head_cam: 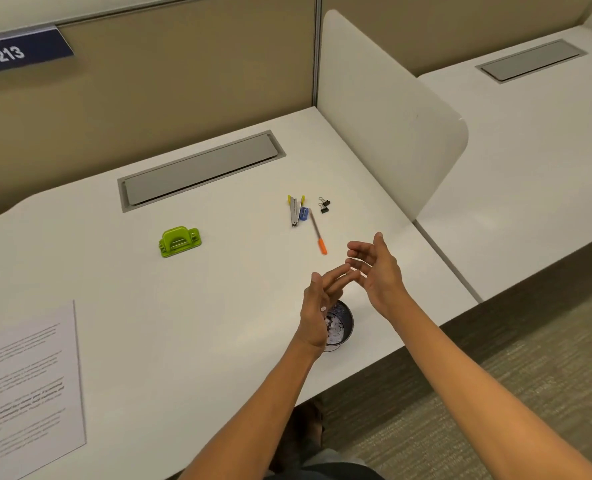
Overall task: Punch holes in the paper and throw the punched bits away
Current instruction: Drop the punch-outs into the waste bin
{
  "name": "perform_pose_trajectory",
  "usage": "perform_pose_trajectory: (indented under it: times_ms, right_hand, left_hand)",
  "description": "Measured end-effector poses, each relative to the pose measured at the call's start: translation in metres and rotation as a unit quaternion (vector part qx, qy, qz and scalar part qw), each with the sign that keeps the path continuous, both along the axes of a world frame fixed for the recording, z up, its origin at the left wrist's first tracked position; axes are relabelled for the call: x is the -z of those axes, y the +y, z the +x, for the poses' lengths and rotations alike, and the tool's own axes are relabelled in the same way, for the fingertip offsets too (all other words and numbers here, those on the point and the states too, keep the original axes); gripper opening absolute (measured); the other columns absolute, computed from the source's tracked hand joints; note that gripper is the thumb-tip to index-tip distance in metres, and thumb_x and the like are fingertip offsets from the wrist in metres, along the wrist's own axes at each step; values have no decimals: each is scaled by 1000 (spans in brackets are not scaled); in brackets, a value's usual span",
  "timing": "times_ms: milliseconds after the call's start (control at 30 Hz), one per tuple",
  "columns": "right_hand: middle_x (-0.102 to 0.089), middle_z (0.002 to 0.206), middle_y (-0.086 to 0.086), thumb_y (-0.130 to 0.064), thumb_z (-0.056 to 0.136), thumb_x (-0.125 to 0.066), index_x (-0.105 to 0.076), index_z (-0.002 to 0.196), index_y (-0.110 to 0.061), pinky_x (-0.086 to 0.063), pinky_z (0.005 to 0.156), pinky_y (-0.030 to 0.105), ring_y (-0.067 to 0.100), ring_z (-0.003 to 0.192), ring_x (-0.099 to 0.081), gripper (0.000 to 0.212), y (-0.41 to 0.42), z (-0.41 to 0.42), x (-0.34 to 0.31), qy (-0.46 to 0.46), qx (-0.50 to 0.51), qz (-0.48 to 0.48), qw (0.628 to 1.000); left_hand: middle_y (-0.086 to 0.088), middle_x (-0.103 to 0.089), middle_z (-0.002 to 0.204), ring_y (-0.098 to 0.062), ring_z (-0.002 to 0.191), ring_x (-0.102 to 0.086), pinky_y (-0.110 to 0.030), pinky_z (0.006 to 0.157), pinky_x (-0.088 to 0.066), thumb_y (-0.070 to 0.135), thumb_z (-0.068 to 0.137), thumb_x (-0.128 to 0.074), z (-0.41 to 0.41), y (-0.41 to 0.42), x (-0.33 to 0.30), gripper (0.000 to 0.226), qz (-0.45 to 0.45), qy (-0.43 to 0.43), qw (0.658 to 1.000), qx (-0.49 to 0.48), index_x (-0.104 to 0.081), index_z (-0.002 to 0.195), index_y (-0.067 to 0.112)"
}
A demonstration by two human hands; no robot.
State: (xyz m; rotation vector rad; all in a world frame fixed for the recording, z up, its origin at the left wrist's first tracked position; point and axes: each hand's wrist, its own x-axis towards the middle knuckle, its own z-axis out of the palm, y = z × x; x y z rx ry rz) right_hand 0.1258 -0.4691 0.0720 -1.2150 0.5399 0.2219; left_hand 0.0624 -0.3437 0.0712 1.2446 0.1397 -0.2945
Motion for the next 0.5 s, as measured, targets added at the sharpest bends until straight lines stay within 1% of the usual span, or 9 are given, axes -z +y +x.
perform_pose_trajectory:
  times_ms: [67, 100, 167, 267, 333, 400, 467, 500]
  right_hand:
    - [-67, 88, 5, -48, 103, -34, -71, 96, -10, -53, 82, 36, 20, 87, -64, 54, 0, -6, -1, -12, 9, -9, 1000]
    - [-67, 90, 6, -48, 103, -34, -70, 97, -10, -54, 86, 37, 21, 89, -65, 53, 1, -8, -2, -18, 12, -16, 1000]
    - [-69, 95, 6, -47, 103, -33, -70, 99, -12, -54, 92, 40, 21, 94, -68, 52, 2, -15, -2, -29, 11, -48, 998]
    - [-71, 106, 2, -45, 104, -31, -69, 103, -18, -53, 95, 40, 17, 101, -68, 46, 8, -30, -2, -59, -5, -141, 988]
    - [-70, 109, -5, -41, 105, -32, -67, 105, -23, -53, 96, 39, 11, 103, -67, 40, 14, -43, -1, -87, -23, -208, 974]
    - [-67, 111, -13, -38, 105, -33, -65, 107, -31, -52, 99, 38, 6, 106, -64, 32, 20, -58, 0, -118, -47, -272, 954]
    - [-63, 115, -21, -38, 105, -34, -61, 112, -37, -50, 102, 35, -1, 111, -59, 28, 27, -73, 2, -145, -72, -326, 931]
    - [-61, 119, -23, -40, 104, -33, -58, 117, -39, -48, 104, 33, -4, 114, -56, 28, 32, -82, 2, -159, -83, -339, 924]
  left_hand:
    - [-9, -63, 133, -18, 131, -52, -50, 118, -28, 91, 69, -40, -3, 1, -5, 106, 15, -11, 1000, -4, -56, 133, 7]
    - [-8, -60, 137, -18, 133, -49, -48, 118, -27, 92, 67, -40, -4, 1, -7, 108, 21, -14, 1000, -5, -53, 135, 8]
    - [-7, -49, 147, -15, 140, -40, -40, 119, -22, 94, 63, -41, -7, 1, -9, 116, 29, -18, 999, -13, -42, 143, 9]
    - [0, -28, 159, -8, 146, -24, -31, 122, -14, 96, 61, -39, -10, 2, -6, 124, 52, -30, 998, -11, -23, 152, 14]
    - [6, -19, 161, -3, 146, -18, -26, 121, -11, 98, 58, -38, -9, 3, -5, 127, 61, -28, 998, 4, -18, 153, 16]
    - [9, -16, 161, 0, 145, -16, -20, 117, -12, 99, 54, -40, -8, 5, -6, 131, 51, -17, 999, 3, -16, 154, 17]
    - [11, -15, 161, 1, 145, -14, -20, 116, -12, 98, 53, -43, -8, 6, -7, 131, 31, -7, 999, 2, -16, 154, 19]
    - [12, -16, 160, 0, 145, -15, -22, 117, -11, 97, 56, -44, -9, 7, -6, 126, 24, 3, 1000, -1, -17, 153, 21]
